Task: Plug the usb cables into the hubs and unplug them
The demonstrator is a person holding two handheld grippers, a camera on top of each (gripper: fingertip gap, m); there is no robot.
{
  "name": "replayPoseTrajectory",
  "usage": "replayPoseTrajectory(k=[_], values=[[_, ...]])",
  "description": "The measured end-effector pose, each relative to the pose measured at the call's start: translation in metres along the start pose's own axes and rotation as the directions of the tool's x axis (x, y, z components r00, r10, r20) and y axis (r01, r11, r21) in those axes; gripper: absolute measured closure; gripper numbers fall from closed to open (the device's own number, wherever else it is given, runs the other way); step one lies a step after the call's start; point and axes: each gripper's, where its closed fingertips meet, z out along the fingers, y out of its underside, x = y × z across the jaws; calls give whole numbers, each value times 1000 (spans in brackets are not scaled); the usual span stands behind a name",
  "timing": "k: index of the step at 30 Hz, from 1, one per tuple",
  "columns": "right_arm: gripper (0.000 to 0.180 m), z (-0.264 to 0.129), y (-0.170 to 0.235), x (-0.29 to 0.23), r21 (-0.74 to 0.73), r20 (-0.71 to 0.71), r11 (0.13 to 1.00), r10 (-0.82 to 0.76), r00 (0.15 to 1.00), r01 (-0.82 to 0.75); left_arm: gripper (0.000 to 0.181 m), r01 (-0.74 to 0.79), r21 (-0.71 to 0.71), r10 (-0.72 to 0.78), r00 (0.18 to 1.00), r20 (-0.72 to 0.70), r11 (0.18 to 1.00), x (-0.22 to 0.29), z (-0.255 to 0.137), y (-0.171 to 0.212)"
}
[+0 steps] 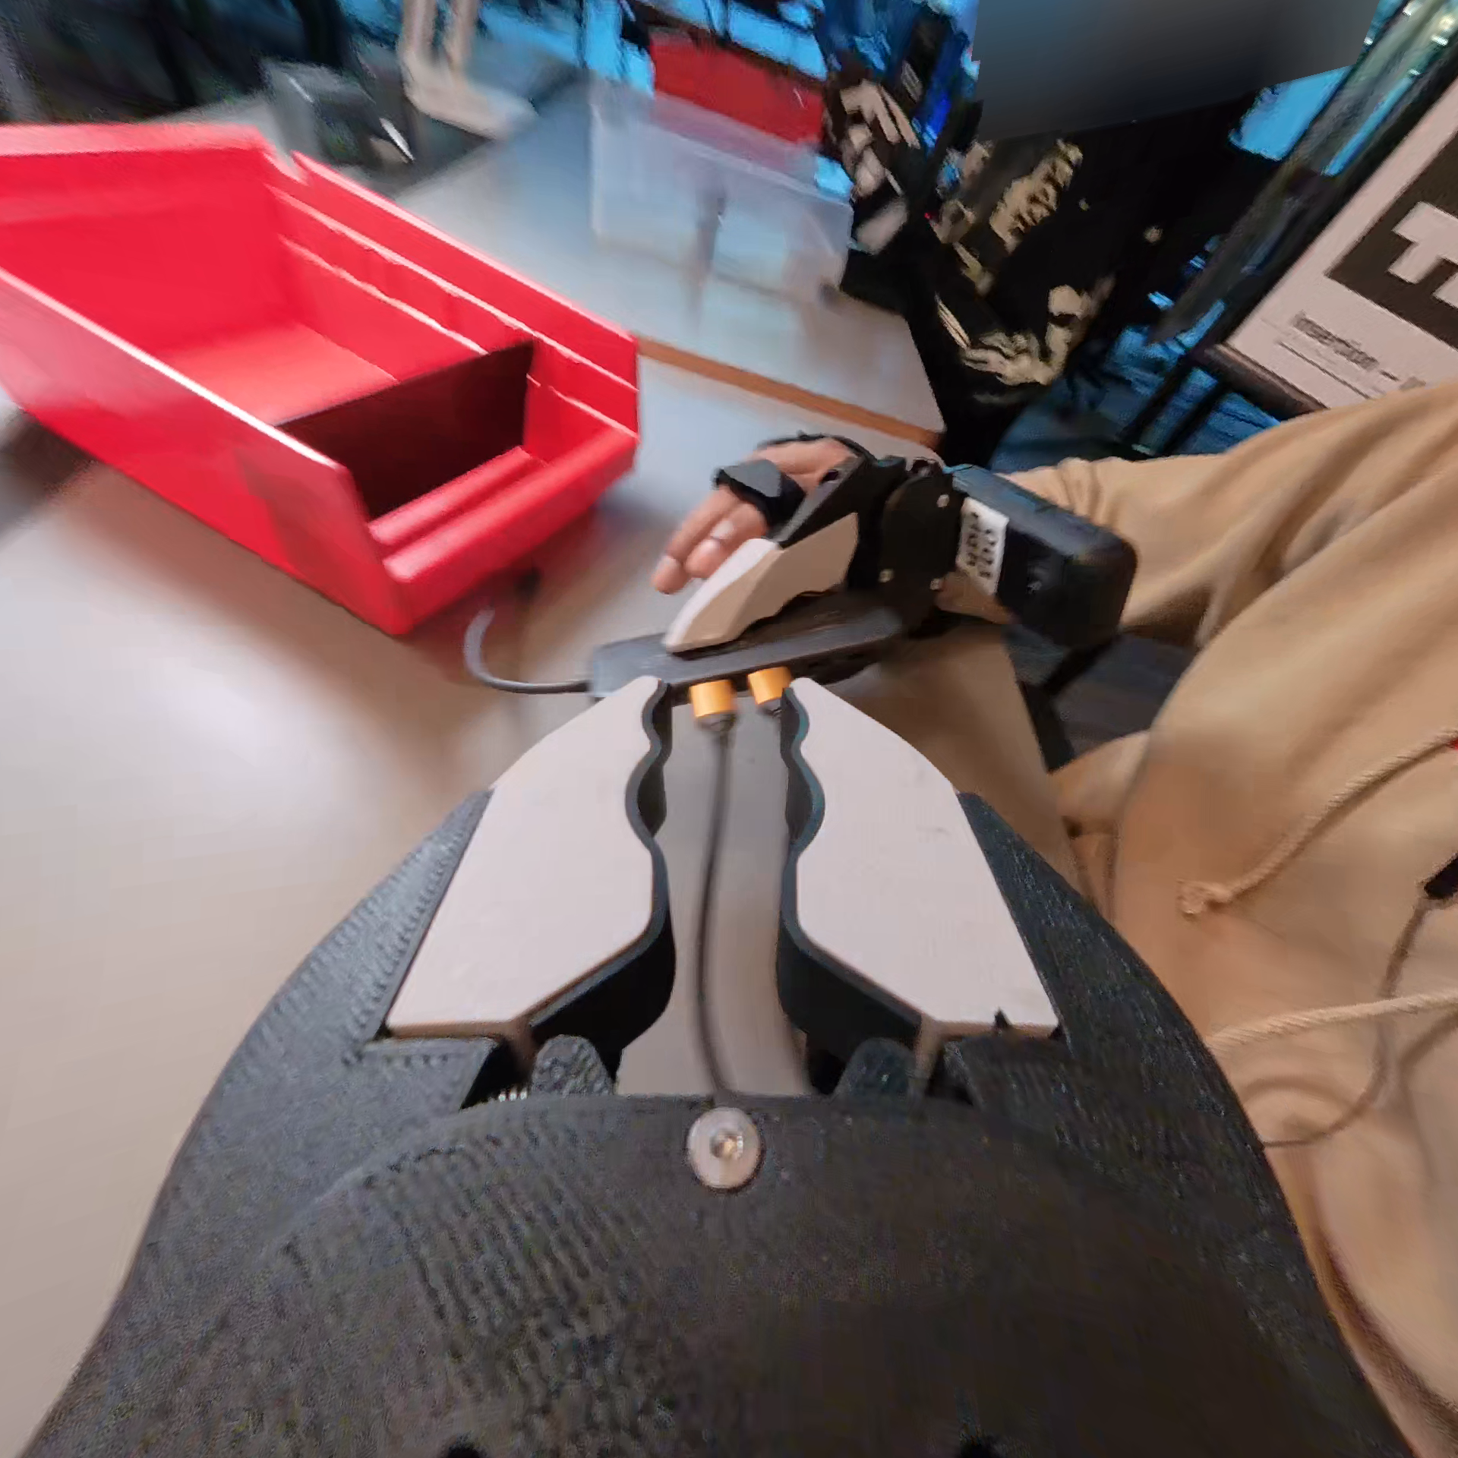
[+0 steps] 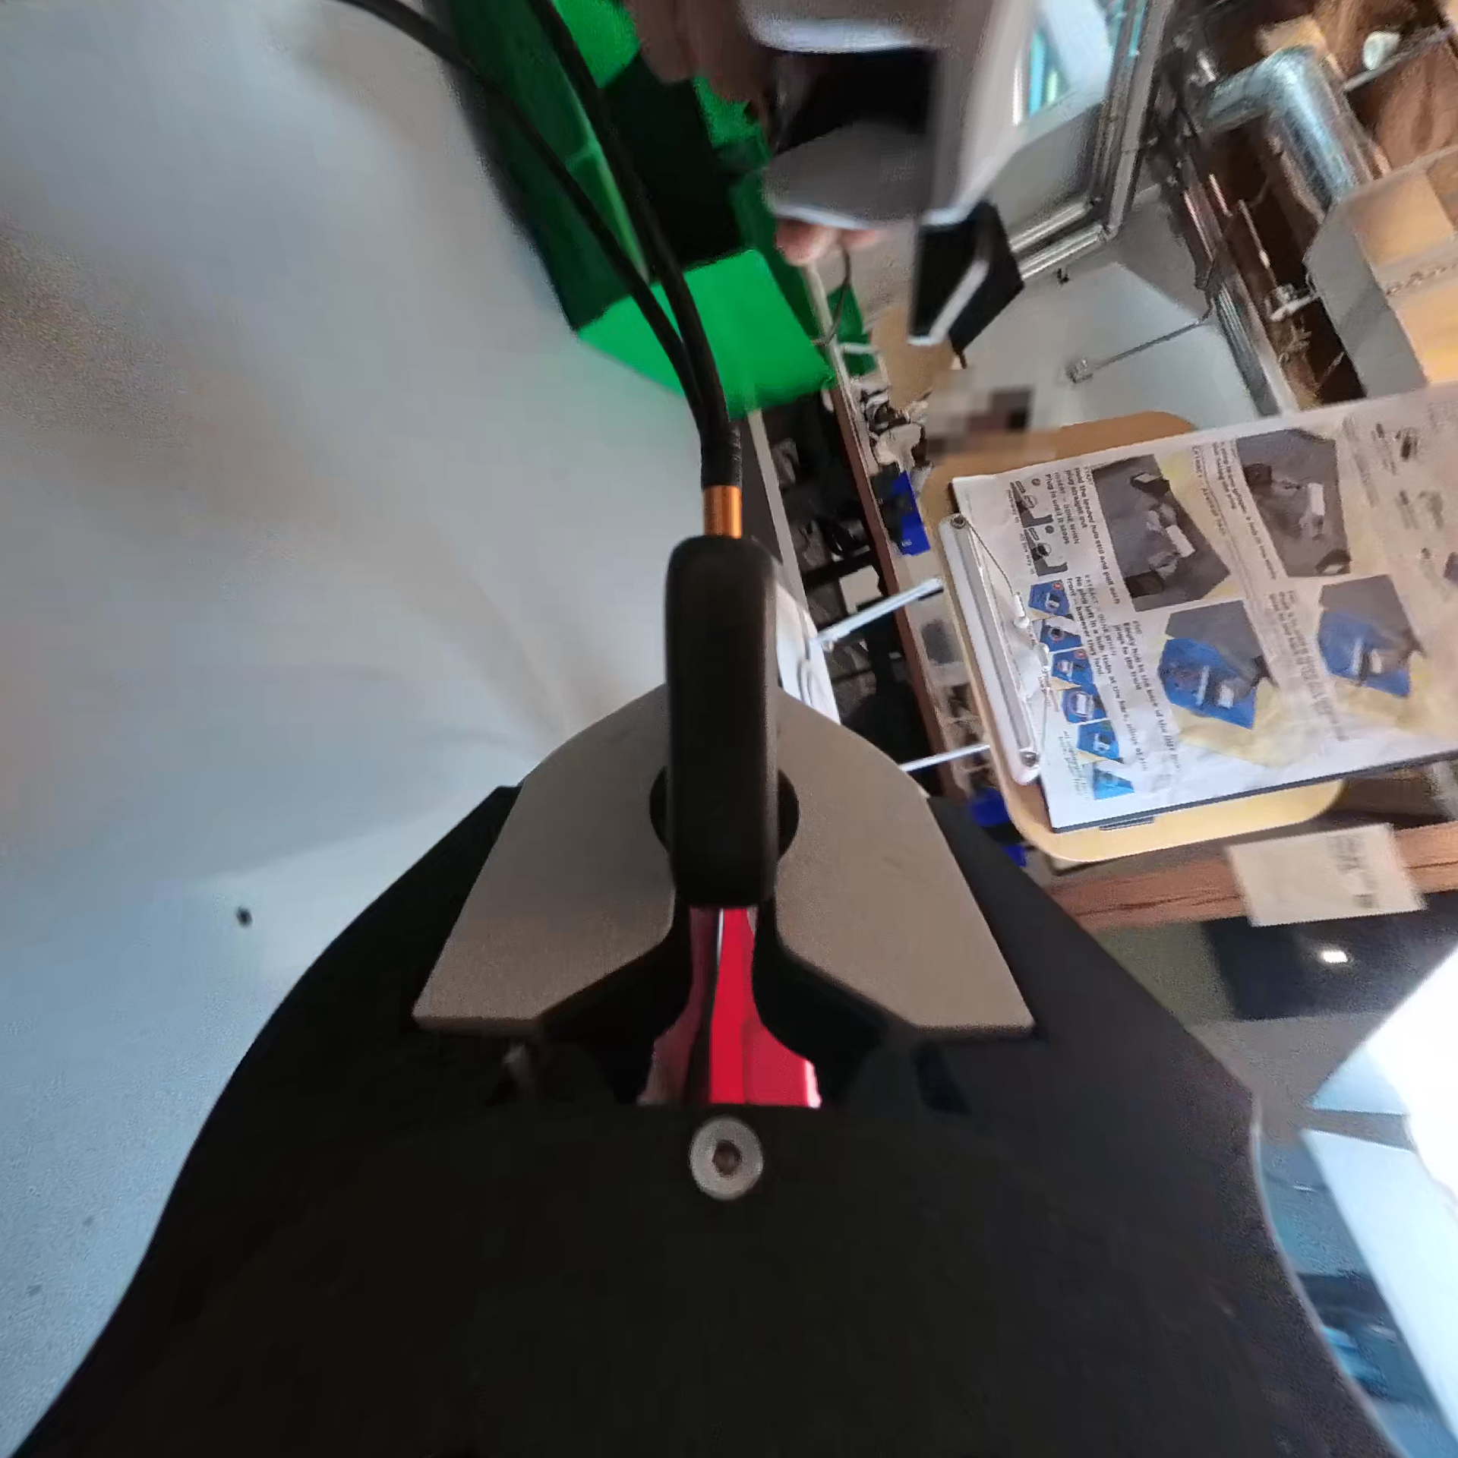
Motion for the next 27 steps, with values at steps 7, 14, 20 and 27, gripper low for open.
replayPoseTrajectory(k=[7,14,20,27], values=[[167,-21,-42,31,304,231,744,548,804,-594,149,-91,52,84,988,133,994,-25,-15,35],[167,-25,-82,32,323,496,442,674,548,-837,136,-275,111,277,961,3,955,38,37,25],[165,-17,-92,19,215,549,471,666,505,-855,167,-228,119,236,971,-51,966,47,33,24],[159,-21,-79,30,75,548,527,687,477,-846,168,-118,81,126,986,-106,990,41,12,30]])
